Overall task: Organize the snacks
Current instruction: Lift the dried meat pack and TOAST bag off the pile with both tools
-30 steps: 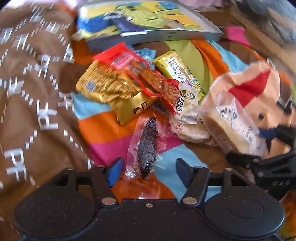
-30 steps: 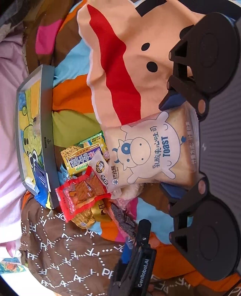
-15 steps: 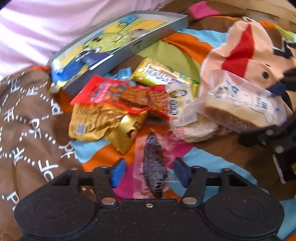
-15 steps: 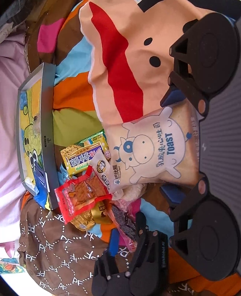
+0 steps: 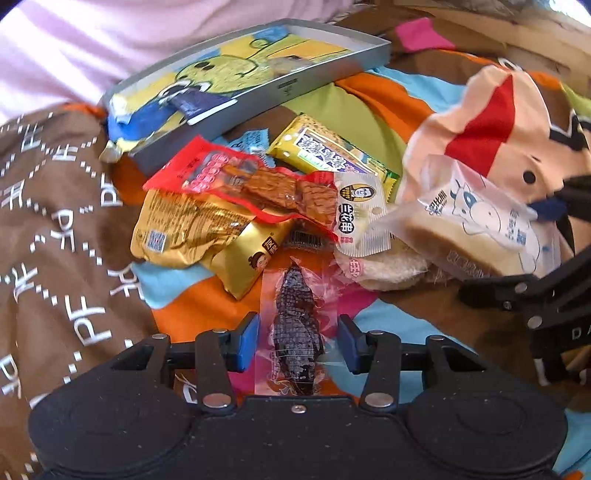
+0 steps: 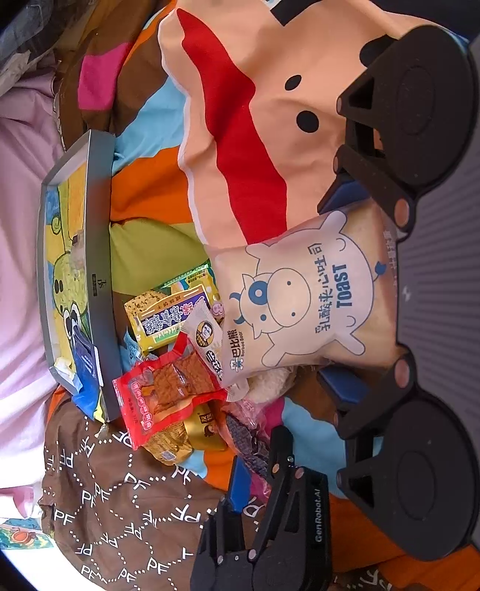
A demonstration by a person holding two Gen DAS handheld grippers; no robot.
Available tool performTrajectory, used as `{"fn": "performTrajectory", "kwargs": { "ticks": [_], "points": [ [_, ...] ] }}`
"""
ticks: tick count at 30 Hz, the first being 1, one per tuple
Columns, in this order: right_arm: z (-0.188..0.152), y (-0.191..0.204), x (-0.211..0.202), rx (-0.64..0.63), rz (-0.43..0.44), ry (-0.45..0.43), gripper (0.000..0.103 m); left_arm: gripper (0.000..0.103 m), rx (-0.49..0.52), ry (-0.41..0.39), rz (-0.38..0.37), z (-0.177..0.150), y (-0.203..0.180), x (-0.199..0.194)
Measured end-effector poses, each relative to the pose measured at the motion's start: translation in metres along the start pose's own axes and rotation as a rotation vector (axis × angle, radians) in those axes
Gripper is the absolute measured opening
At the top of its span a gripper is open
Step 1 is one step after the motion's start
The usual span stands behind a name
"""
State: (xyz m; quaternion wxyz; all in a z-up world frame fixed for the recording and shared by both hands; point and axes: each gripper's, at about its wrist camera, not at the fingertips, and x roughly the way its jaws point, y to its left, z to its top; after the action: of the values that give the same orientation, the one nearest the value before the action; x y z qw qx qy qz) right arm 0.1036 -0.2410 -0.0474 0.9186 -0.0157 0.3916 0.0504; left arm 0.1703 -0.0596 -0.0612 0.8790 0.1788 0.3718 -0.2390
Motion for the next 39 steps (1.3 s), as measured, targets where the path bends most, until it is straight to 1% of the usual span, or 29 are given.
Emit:
{"fn": "performTrajectory", "kwargs": {
  "ticks": [6, 9, 12, 14, 20, 26, 29, 33, 39],
  "points": [
    [-0.002, -0.001, -0.003, 0.004, 0.022, -0.006, 0.083, 0.047, -0.123, 0.021, -0.036, -0.002, 0.009, -0.007],
    [-0.001, -0.002, -0.002, 0.009, 0.025, -0.001, 0.083, 0.047, -0.258, 0.056, -0.111, -0.006, 0.019, -0.008],
    [0.000, -0.001, 0.000, 0.008, 0.028, 0.004, 0.085, 0.047, -0.331, 0.058, -0.132, -0.010, 0.022, -0.011],
    [0.000, -0.001, 0.001, 0.008, 0.028, 0.001, 0.083, 0.047, -0.374, 0.056, -0.141, -0.013, 0.024, -0.011],
    [-0.004, 0.000, -0.002, 0.009, 0.022, -0.025, 0.080, 0.047, -0.423, 0.045, -0.136, -0.017, 0.019, -0.013],
    [-0.010, -0.002, -0.009, 0.039, 0.035, -0.069, 0.078, 0.047, -0.472, 0.041, -0.166, -0.021, 0.016, -0.020],
    [-0.014, -0.005, -0.013, 0.069, 0.048, -0.091, 0.078, 0.047, -0.519, 0.052, -0.188, -0.022, 0.018, -0.023],
    [-0.015, -0.006, -0.015, 0.077, 0.056, -0.094, 0.078, 0.047, -0.589, 0.078, -0.198, -0.029, 0.018, -0.033],
    [-0.015, -0.005, -0.017, 0.089, 0.077, -0.106, 0.078, 0.047, -0.662, 0.075, -0.213, -0.036, 0.020, -0.046]
  ]
}}
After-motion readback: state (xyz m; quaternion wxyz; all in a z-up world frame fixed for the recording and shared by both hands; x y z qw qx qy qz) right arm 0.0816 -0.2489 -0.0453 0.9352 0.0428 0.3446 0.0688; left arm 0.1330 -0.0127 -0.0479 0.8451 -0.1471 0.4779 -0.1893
